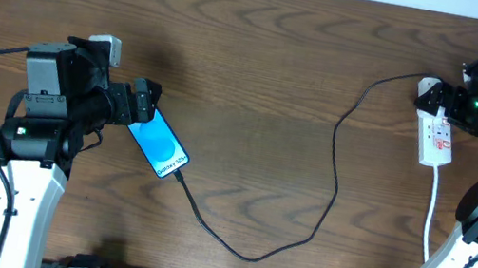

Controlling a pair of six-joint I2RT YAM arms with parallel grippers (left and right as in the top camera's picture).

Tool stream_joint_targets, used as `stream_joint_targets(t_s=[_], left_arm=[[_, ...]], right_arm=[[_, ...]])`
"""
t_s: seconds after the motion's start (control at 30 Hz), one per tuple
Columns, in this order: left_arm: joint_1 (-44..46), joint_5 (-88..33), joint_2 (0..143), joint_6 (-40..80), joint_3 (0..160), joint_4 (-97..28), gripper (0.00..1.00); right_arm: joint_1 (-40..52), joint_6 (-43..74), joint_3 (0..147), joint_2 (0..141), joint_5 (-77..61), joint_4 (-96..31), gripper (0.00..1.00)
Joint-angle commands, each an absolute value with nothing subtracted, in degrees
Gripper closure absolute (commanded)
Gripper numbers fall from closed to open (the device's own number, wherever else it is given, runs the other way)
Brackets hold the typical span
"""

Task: Plug charger to phone and switch on socket

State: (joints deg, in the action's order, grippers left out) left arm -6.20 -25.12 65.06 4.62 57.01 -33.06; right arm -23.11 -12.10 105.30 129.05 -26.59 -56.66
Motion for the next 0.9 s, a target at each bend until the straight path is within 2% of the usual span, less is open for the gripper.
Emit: stream_joint_targets(t_s=[0.0,0.87], left_arm=[[-6.02,-24.77,65.1,4.03,57.23,-33.19,0.05],[-6.02,-24.8,65.1,3.22,57.23,-33.34,0.05]], right_arm=[[-23.16,-11.16,105.91,130.47,-27.79,-57.21,0.01],[-21.85,-9.67,105.14,133.64,-29.3,-56.99,0.01]])
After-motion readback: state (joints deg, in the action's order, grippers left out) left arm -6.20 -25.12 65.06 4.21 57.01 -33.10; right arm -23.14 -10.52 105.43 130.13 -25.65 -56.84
